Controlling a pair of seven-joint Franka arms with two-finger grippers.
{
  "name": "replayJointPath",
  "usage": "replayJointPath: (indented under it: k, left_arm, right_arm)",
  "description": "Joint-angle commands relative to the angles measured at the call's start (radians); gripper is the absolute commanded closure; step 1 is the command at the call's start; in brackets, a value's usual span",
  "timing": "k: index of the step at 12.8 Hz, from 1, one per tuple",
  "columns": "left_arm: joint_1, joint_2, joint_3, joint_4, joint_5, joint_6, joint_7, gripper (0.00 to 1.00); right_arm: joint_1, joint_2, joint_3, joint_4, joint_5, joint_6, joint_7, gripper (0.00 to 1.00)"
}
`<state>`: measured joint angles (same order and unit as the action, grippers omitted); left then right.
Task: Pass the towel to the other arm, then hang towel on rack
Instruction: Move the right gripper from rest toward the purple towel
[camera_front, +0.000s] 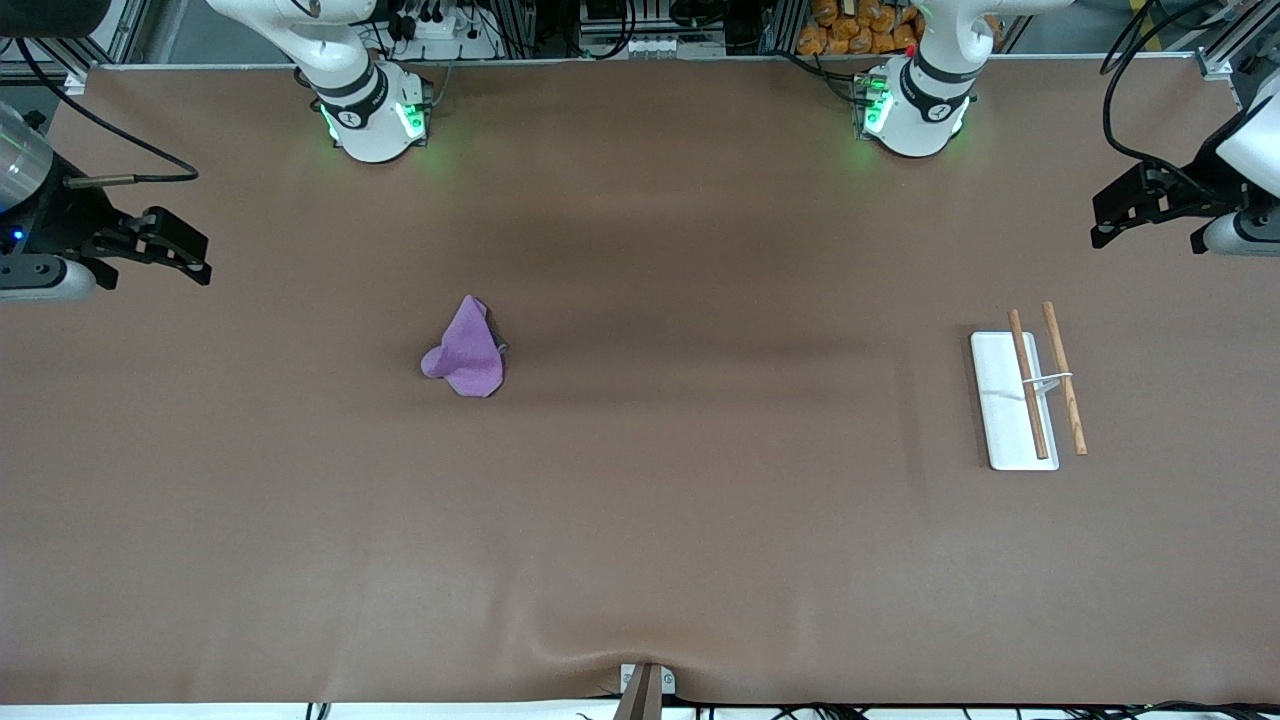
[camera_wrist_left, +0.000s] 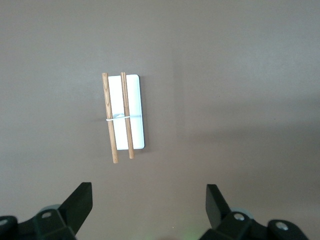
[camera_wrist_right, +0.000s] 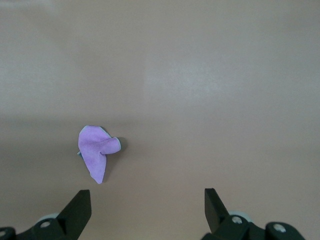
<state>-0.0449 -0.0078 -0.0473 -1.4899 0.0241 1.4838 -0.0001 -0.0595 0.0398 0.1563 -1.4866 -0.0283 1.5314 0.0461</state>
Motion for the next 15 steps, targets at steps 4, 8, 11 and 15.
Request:
replayJointPath:
  k: [4,8,11,15]
  left_arm:
    - [-0.009,0.002,0.007,0.013,0.008,-0.020,0.003,0.00]
    - [-0.012,0.002,-0.006,-0.004,0.013,-0.030,0.003,0.00]
    - [-0.012,0.000,-0.008,-0.023,0.002,-0.045,-0.003,0.00]
    - [-0.012,-0.004,-0.008,-0.047,0.000,-0.039,-0.003,0.00]
  right_arm:
    - [-0.023,0.000,0.008,0.003,0.005,-0.008,0.011,0.00]
    - [-0.020,0.017,0.009,0.000,0.001,-0.022,0.009,0.00]
    - [-0.042,0.052,0.006,0.005,-0.010,-0.017,-0.003,0.00]
    - [-0.080,0.195,0.006,0.009,-0.010,0.006,-0.017,0.00]
